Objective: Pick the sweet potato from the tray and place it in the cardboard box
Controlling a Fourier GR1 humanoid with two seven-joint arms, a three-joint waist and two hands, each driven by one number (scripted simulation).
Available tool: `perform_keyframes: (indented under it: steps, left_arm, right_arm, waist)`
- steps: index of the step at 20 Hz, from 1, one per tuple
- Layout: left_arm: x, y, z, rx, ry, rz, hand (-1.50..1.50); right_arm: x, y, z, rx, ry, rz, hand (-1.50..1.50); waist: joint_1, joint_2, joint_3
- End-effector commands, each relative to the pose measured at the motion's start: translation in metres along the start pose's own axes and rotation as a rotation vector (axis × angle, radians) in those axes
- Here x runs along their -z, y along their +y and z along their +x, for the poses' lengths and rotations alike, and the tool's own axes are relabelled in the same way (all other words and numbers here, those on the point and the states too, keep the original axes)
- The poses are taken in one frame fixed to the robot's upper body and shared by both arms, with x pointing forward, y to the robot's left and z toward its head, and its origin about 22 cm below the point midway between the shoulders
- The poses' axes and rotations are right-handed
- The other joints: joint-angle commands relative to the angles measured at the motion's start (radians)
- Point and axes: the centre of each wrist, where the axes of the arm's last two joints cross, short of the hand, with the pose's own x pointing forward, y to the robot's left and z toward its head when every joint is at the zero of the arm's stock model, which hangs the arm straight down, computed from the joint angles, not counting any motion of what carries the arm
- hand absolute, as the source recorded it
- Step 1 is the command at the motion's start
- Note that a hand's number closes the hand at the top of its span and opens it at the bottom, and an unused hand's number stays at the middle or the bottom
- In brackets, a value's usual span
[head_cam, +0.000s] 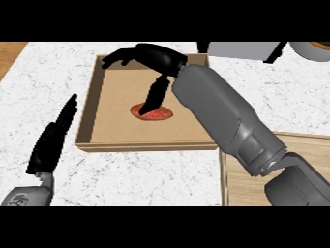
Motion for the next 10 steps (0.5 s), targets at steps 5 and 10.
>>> perform_keyframes:
  steps: [5, 10]
  left_arm:
    - [0.003, -0.004, 0.001, -0.006, -0.002, 0.006, 0.0]
    - [0.004, 0.004, -0.002, -0.003, 0.002, 0.023, 0.0]
  right_arm:
    - [-0.007, -0.015, -0.008, 0.346, -0.021, -0.251, -1.5]
    - [-0.023, -0.049, -0.014, 0.503, -0.001, -0.348, -1.5]
  waist:
    - [-0.006, 0.004, 0.001]
    - [-0.021, 0.012, 0.001]
